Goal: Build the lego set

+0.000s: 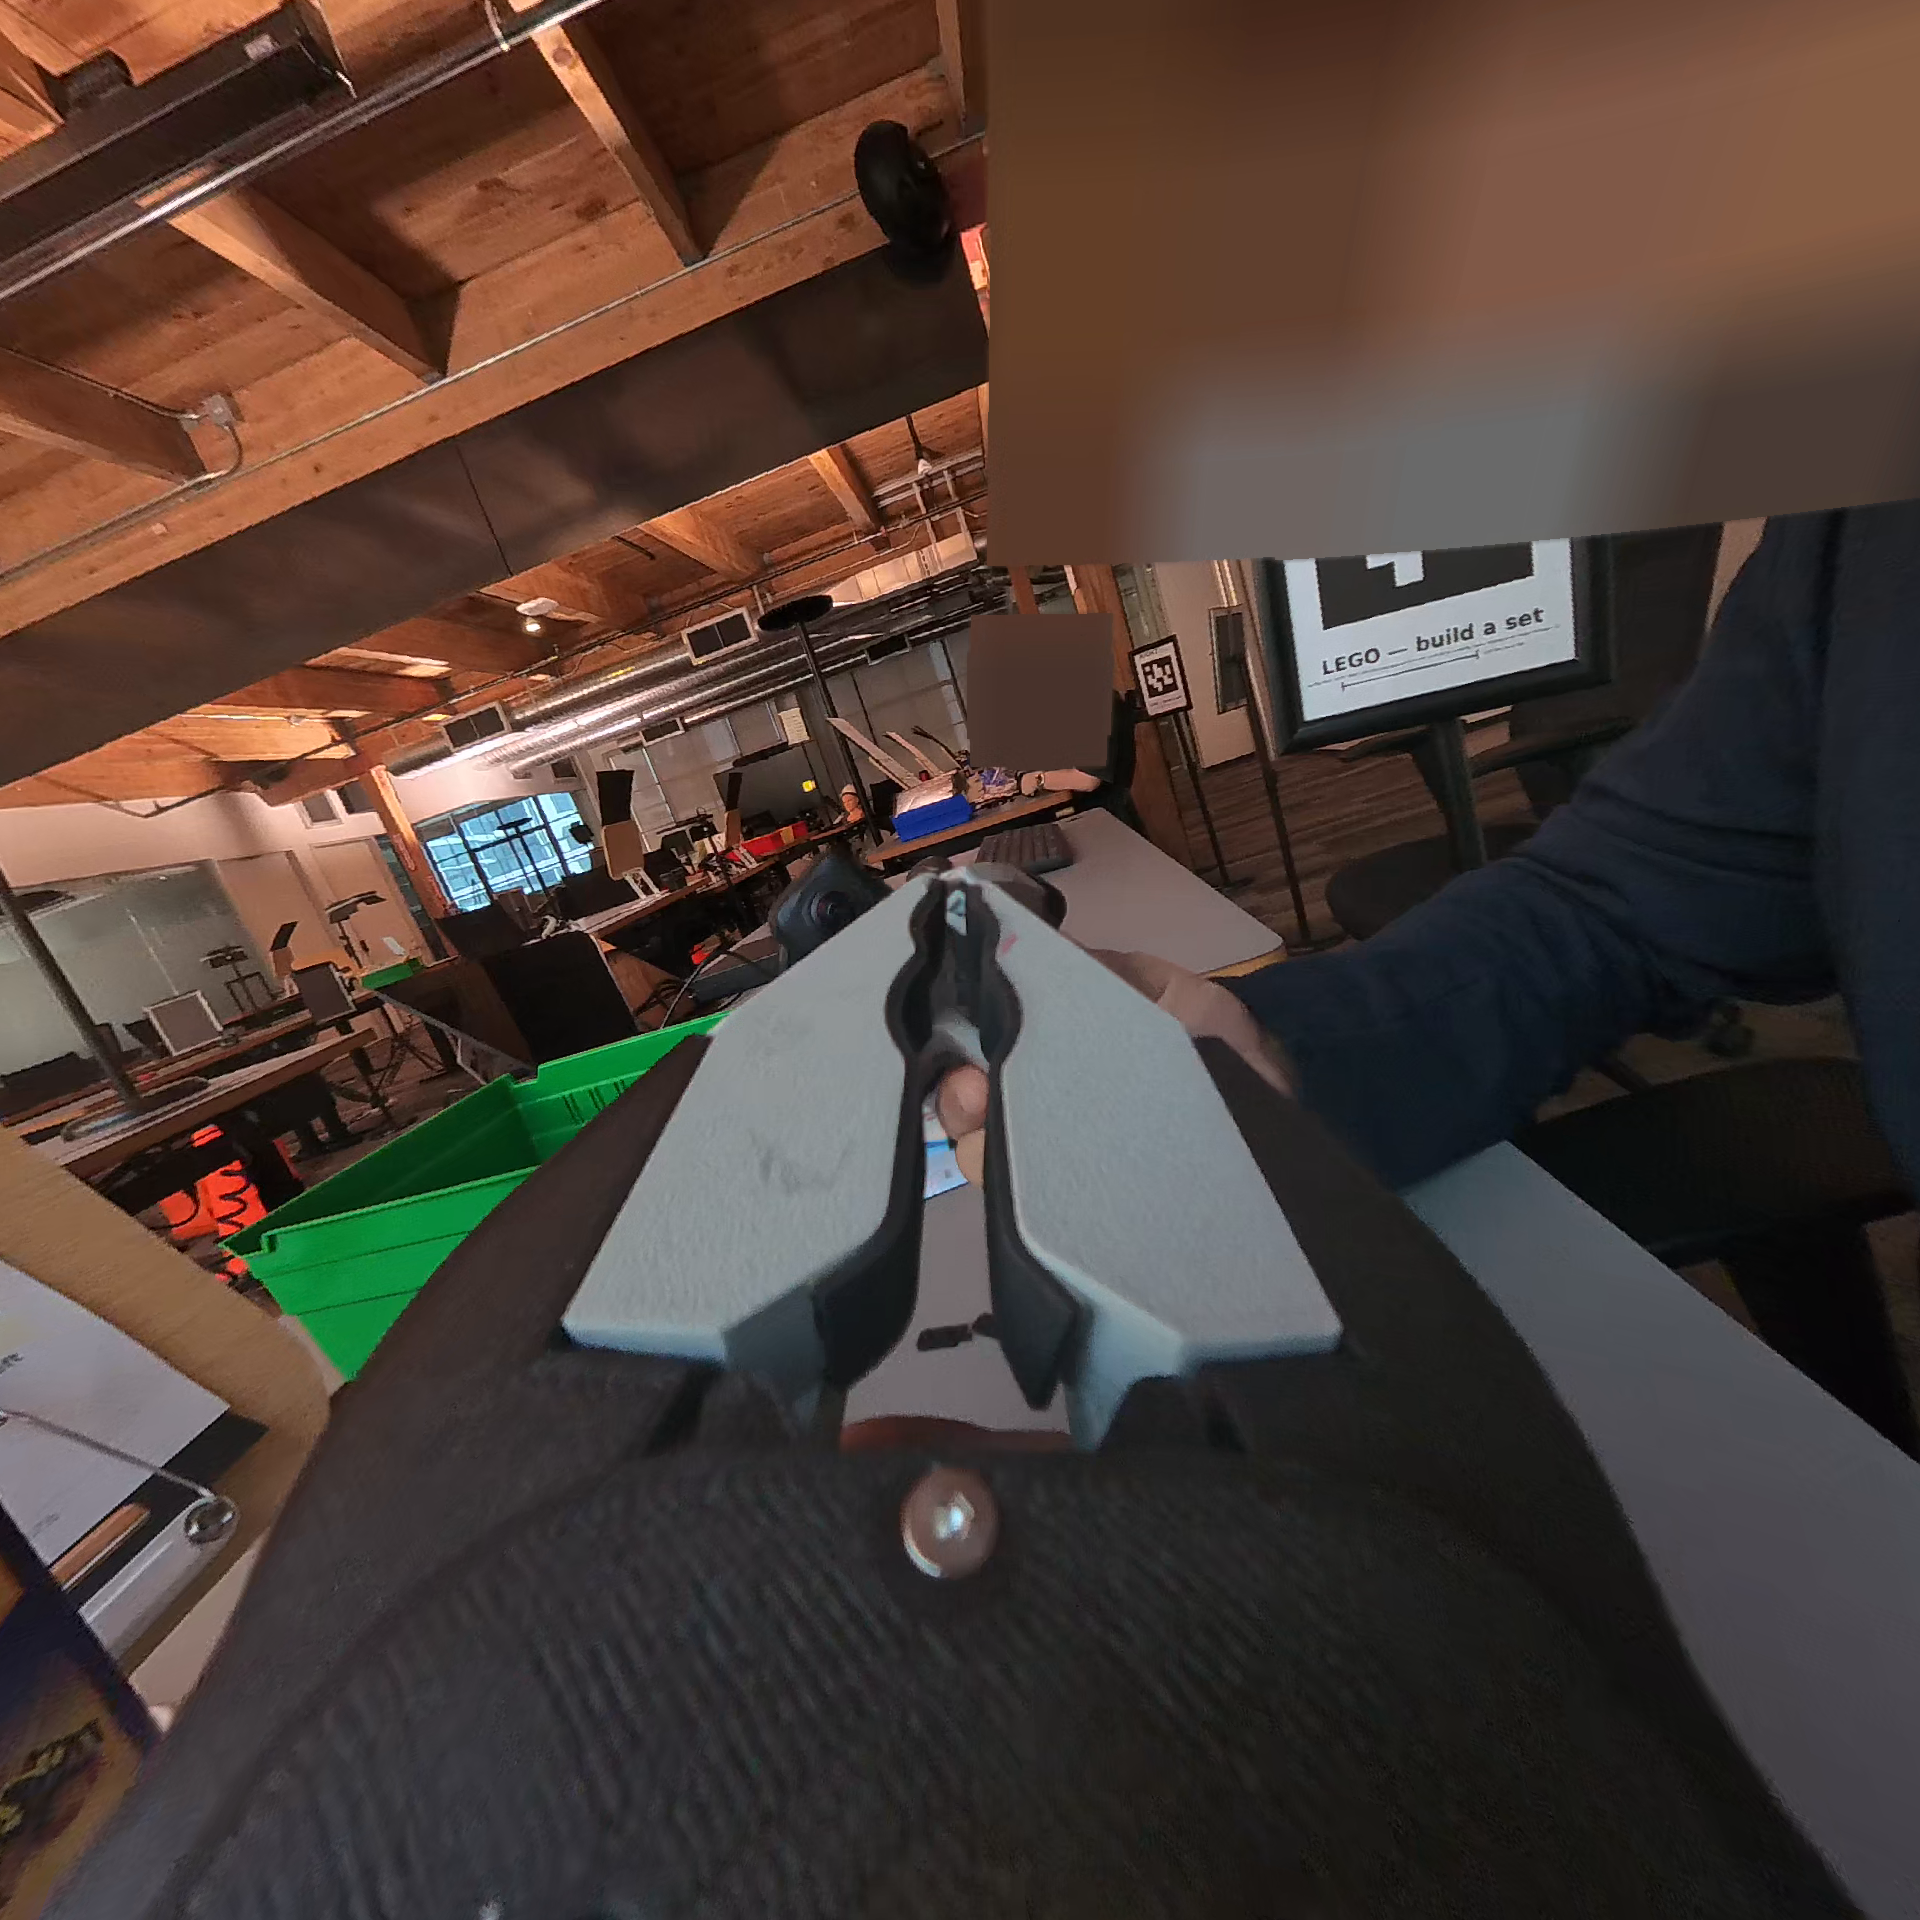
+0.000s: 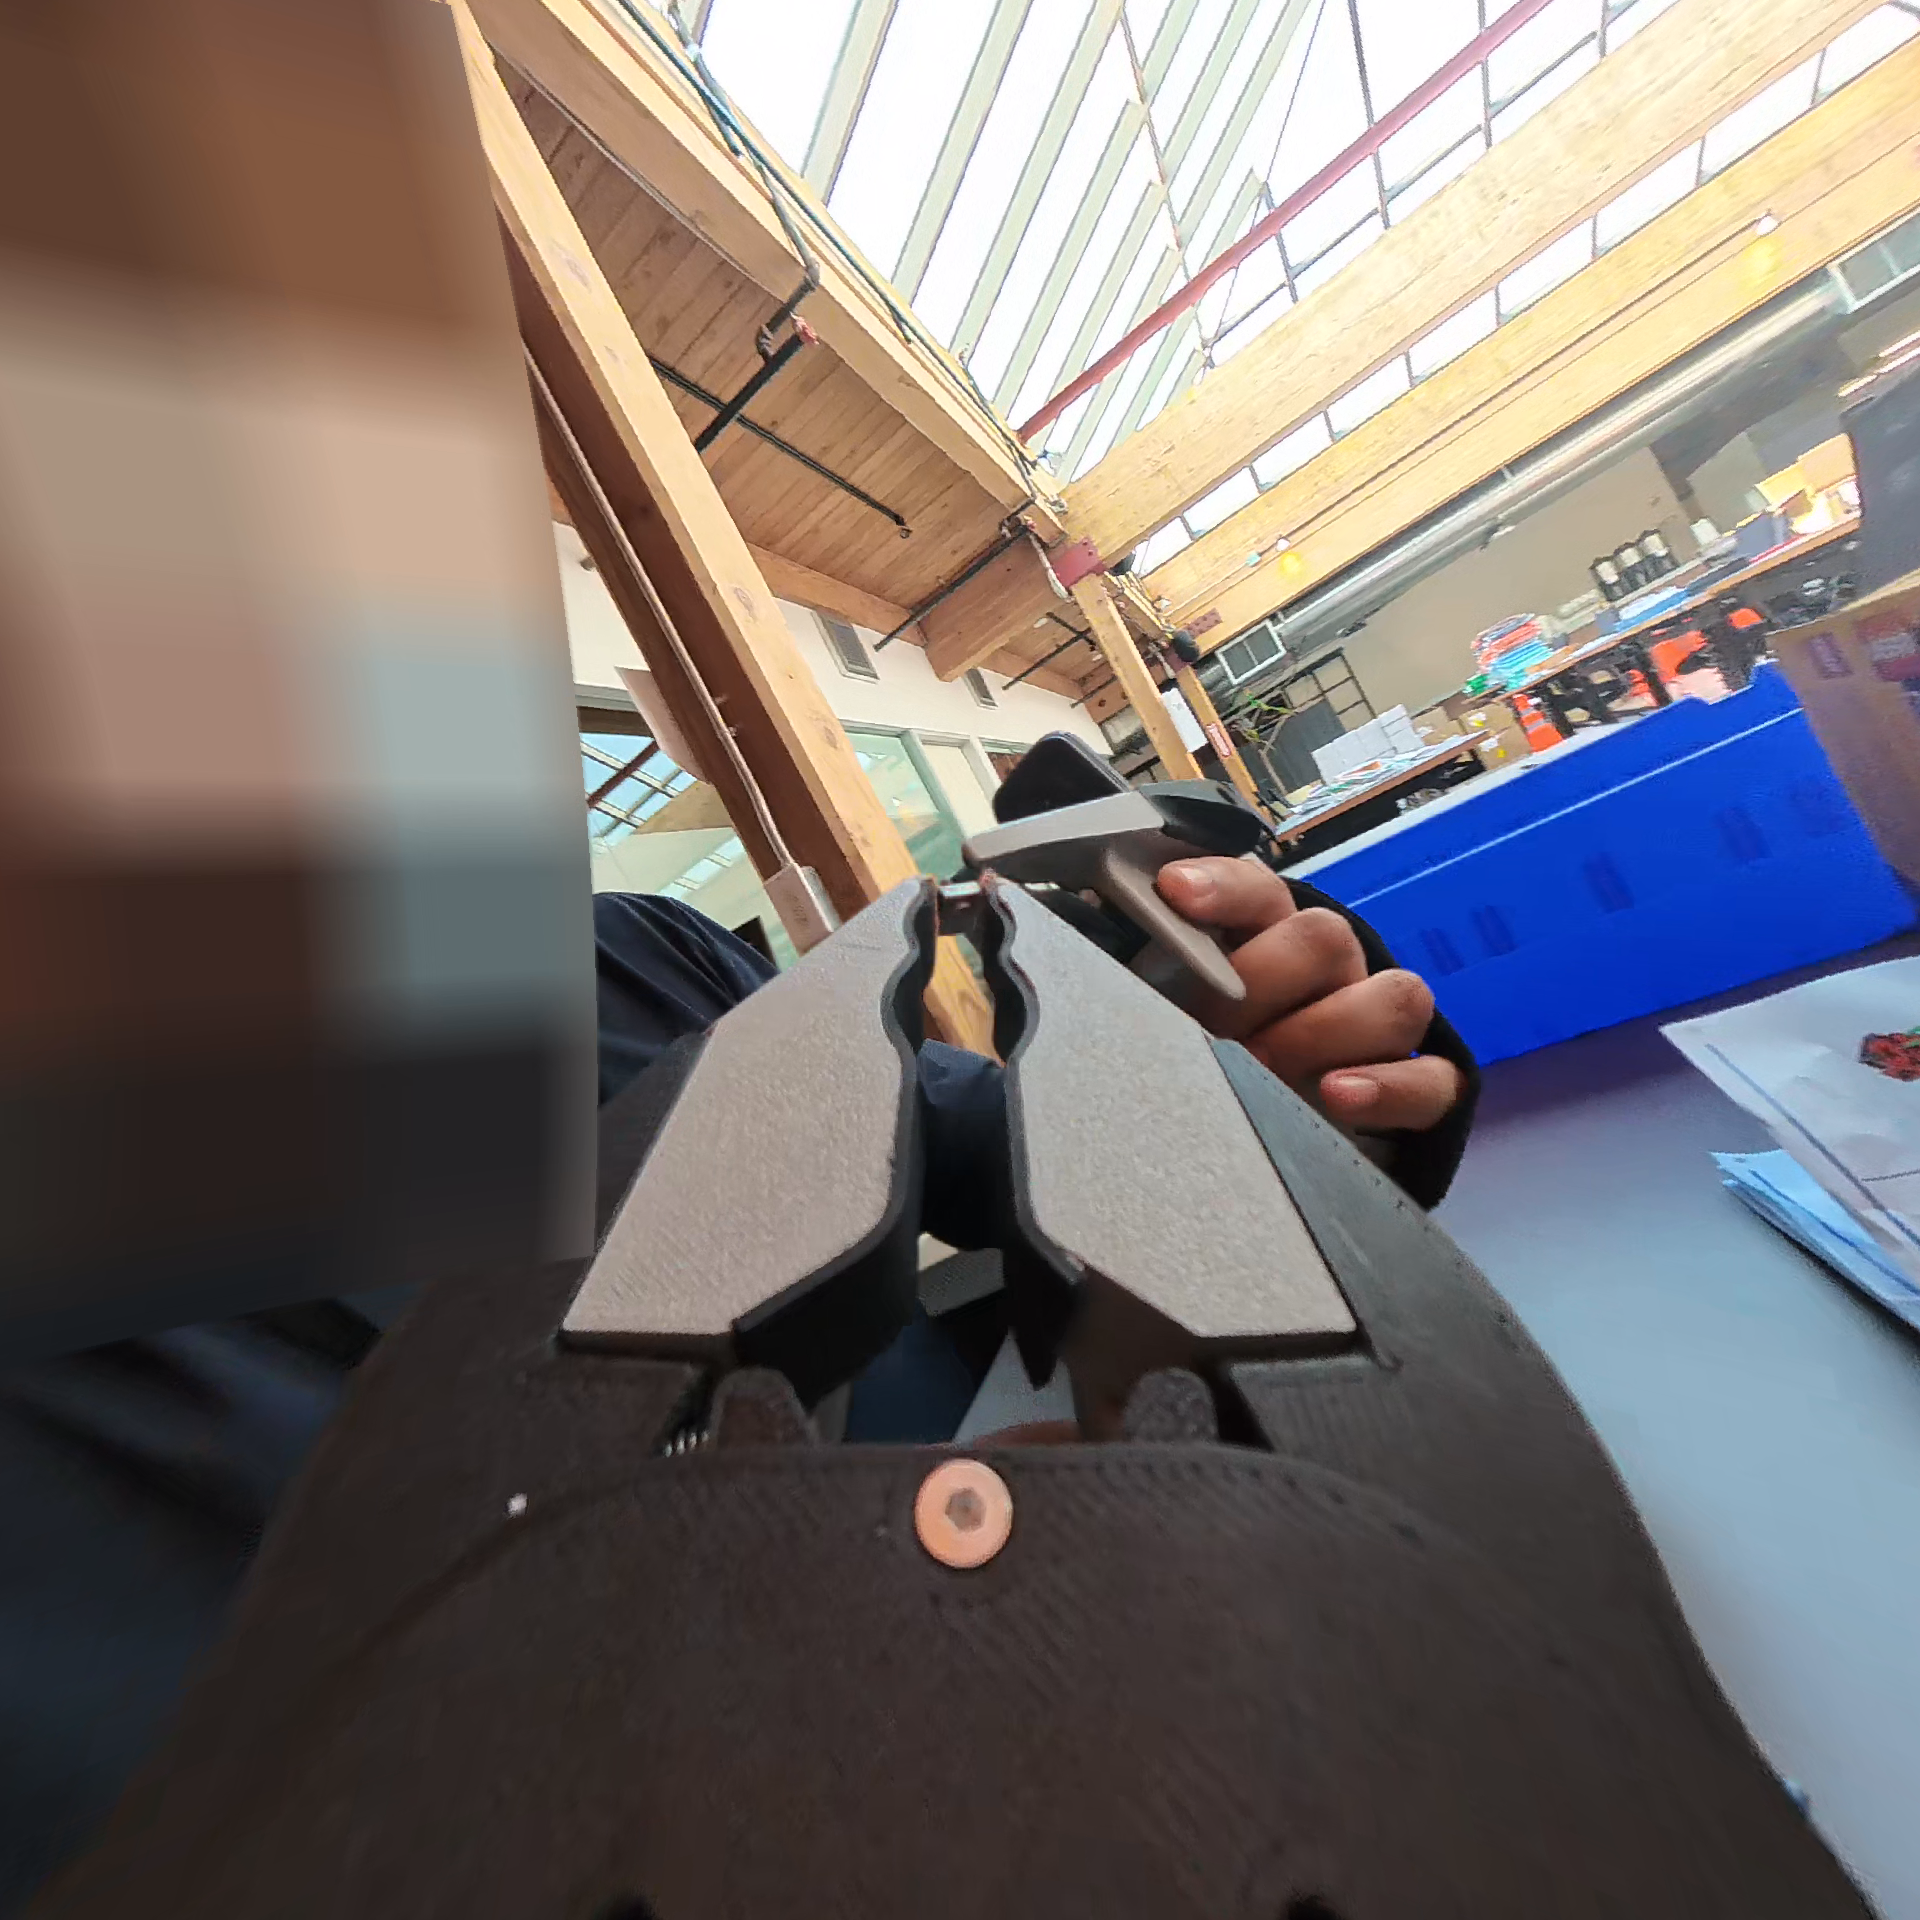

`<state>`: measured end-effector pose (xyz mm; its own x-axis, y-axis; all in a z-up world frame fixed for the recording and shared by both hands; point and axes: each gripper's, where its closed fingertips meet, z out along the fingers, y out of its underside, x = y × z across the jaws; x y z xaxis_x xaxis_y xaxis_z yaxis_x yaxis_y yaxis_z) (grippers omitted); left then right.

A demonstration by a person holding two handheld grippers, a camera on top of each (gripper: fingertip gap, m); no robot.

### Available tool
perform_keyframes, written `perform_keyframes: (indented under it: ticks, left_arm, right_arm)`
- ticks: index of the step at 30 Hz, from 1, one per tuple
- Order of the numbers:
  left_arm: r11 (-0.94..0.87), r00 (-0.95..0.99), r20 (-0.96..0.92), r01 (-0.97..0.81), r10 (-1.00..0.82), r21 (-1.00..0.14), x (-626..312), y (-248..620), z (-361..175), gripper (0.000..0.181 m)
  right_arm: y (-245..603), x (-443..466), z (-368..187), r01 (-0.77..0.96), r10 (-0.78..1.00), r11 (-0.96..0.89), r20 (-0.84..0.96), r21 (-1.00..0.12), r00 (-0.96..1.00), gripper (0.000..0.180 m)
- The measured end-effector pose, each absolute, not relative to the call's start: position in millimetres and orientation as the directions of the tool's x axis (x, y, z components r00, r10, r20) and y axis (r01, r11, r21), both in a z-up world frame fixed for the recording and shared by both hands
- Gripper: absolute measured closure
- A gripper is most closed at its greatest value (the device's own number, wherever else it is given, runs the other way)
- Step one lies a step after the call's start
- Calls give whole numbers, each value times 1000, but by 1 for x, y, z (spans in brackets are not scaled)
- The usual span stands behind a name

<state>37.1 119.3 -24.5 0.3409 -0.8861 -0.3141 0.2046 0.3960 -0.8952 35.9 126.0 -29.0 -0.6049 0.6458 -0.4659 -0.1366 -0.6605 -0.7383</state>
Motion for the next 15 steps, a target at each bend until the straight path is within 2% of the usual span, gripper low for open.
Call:
perform_keyframes:
  ticks: [3,8,10,12,15]
  left_arm:
    - [400,346,-334,140,-877,-906,38,123,-31,171]
    - [286,372,-256,26,-892,-958,28,136,-42,174]
    - [88,412,-97,-40,-906,-995,20,152,-60,181]
    - [-148,294,139,-9,-946,-989,24,139,-68,181]
    - [-324,258,325,47,-910,-945,27,138,-71,181]
  right_arm:
    - [127,31,-35,-138,723,-590,-444,-796,-529,175]
    - [136,29,-51,-97,929,-280,-244,-955,-279,175]
    - [141,30,-56,-53,983,-108,-98,-993,-158,175]
    - [144,30,-61,5,997,40,40,-999,-67,175]
    - [142,27,-66,60,982,191,191,-980,-12,175]
